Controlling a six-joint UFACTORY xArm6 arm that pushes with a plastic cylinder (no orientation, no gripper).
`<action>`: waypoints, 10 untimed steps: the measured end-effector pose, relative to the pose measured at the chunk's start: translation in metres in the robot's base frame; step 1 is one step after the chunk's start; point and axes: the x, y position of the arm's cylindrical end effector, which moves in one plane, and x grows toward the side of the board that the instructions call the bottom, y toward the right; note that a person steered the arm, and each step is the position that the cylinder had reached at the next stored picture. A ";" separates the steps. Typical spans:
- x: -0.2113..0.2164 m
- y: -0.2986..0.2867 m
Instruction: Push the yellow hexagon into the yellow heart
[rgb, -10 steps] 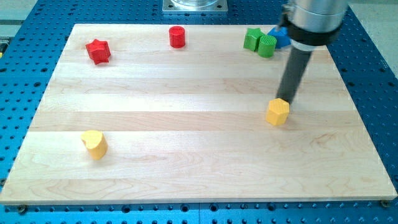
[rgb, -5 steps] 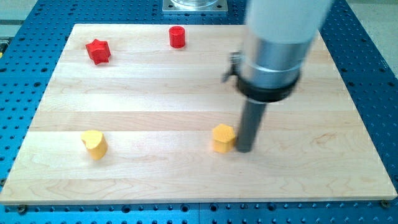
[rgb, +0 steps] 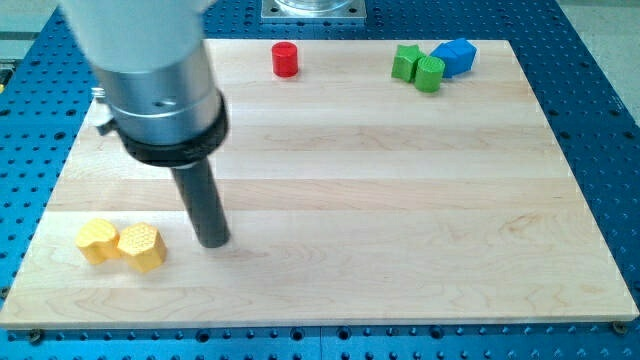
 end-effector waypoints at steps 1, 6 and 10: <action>0.025 0.008; -0.264 0.088; -0.286 -0.016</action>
